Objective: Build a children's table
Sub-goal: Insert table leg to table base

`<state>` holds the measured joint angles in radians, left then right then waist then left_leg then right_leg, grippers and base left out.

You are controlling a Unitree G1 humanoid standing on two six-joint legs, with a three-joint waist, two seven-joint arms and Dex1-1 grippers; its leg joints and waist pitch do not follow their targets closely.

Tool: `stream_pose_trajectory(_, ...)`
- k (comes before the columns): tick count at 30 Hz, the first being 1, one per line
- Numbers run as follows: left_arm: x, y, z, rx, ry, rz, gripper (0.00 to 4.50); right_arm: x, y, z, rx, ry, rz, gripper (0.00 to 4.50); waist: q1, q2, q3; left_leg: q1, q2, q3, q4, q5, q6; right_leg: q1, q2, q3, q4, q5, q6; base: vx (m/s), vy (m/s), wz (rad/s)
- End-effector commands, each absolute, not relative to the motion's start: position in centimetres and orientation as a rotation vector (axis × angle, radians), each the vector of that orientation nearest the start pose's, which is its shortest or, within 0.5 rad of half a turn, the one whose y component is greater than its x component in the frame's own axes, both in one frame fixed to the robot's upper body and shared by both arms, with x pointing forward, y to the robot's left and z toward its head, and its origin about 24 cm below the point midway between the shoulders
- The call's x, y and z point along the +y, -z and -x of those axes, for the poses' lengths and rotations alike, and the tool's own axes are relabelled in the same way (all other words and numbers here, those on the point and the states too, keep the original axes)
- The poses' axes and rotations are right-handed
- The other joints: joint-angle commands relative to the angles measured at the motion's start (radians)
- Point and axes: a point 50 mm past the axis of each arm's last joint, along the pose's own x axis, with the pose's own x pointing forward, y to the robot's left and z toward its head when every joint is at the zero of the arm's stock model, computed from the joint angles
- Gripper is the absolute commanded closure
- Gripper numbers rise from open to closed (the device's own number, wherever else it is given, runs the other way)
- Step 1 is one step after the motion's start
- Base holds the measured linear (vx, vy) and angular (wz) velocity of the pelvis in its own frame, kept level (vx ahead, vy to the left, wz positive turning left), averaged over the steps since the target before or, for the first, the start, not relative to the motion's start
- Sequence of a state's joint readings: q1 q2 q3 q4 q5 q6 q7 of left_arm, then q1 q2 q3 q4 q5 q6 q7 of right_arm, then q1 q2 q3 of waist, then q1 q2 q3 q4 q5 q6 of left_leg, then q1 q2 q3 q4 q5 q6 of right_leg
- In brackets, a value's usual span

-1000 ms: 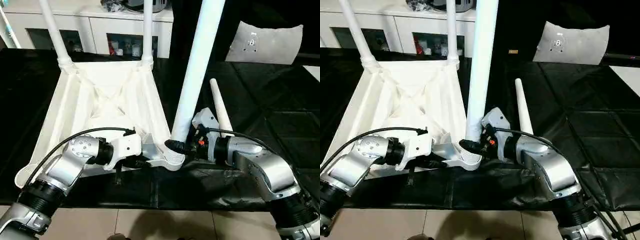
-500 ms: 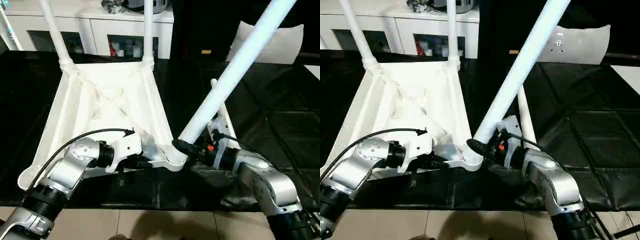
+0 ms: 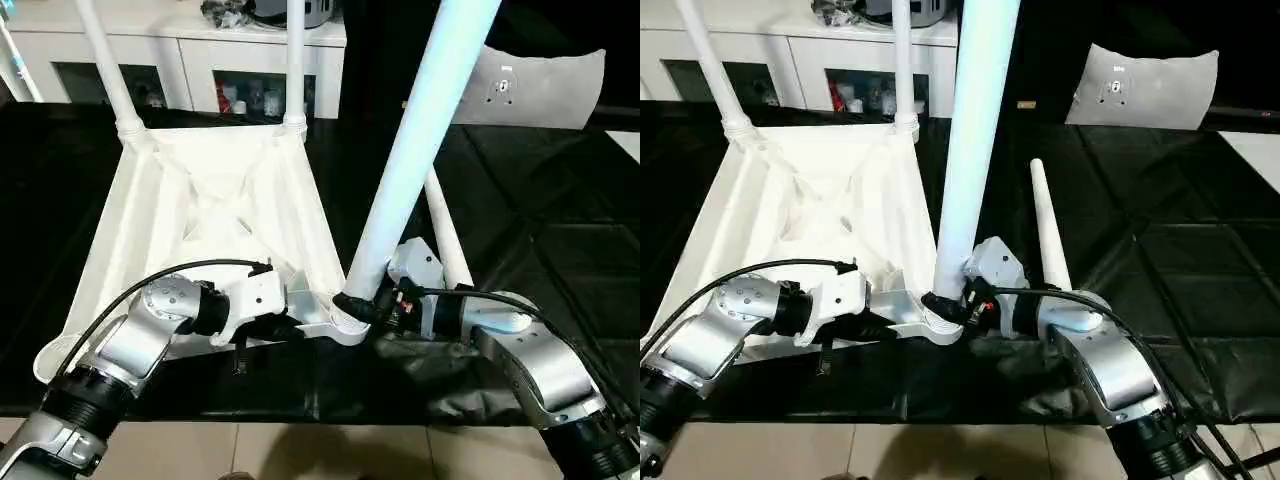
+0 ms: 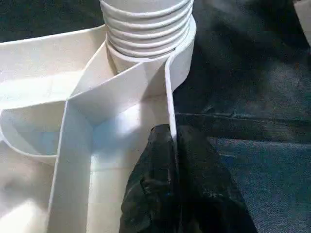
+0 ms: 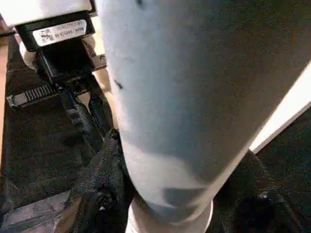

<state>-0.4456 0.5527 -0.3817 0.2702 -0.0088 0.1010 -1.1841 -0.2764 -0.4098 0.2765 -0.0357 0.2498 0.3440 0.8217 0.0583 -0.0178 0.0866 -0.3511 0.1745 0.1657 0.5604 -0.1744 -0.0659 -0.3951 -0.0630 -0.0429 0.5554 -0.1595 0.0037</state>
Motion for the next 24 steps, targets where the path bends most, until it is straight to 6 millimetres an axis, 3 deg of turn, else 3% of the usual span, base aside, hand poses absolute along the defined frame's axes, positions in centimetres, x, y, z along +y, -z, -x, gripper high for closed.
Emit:
stream_pose_trajectory(1,15.1,-7.3,-29.4,0.386,1.398,-0.664,4.5,-13.1,-1.3,-24.4,0.57,-1.108,0.094,2.62,-0.015,0.015,0.0,0.028,0.044,-0.034,-0.089,-0.59,-0.016,-0.018,-0.07,0.035,-0.107,-0.725,-0.044,0.0,0.0,0.0)
stream_pose_trajectory(2,15.1,-7.5,-29.5,0.383,1.398,-0.663,4.5,-13.1,-1.4,-24.3,0.567,-1.113,0.081,2.62,-0.015,0.012,-0.001,0.032,0.043,-0.034,-0.087,-0.599,-0.016,-0.019,-0.071,0.034,-0.109,-0.744,-0.038,0.0,0.0,0.0)
stream_pose_trajectory(7,15.9,-8.4,-30.1,0.39,1.421,-0.701,4.5,-12.7,-1.5,-24.3,0.578,-1.192,0.116,2.62,-0.014,0.011,0.007,0.019,0.047,-0.038,-0.097,-0.565,-0.013,-0.009,-0.079,0.039,-0.103,-0.721,-0.05,0.0,0.0,0.0)
stream_pose_trajectory(14,16.9,-8.6,-30.4,0.42,1.392,-0.73,4.5,-12.1,-1.4,-24.7,0.578,-1.217,0.173,2.62,-0.015,0.013,0.009,0.006,0.055,-0.029,-0.105,-0.484,-0.016,0.0,-0.08,0.05,-0.081,-0.568,-0.117,0.0,0.0,0.0)
stream_pose_trajectory(18,17.7,-8.4,-29.7,0.442,1.365,-0.702,4.5,-12.0,-1.3,-25.0,0.573,-1.183,0.179,2.62,-0.022,0.01,0.014,0.009,0.054,-0.032,-0.106,-0.512,-0.019,-0.005,-0.083,0.05,-0.089,-0.652,-0.103,0.0,0.0,0.0)
stream_pose_trajectory(21,18.0,-8.3,-29.4,0.449,1.342,-0.685,4.5,-12.0,-1.2,-25.1,0.571,-1.167,0.183,2.62,-0.028,0.012,0.02,0.014,0.052,-0.034,-0.105,-0.54,-0.019,-0.013,-0.085,0.05,-0.101,-0.746,-0.073,0.0,0.0,0.0)
stream_pose_trajectory(24,18.5,-8.2,-28.7,0.456,1.284,-0.635,4.5,-11.9,-1.3,-25.5,0.555,-1.111,0.16,2.62,-0.031,0.013,0.018,0.002,0.057,-0.038,-0.113,-0.502,-0.024,-0.003,-0.085,0.051,-0.088,-0.678,-0.088,0.0,0.0,0.0)
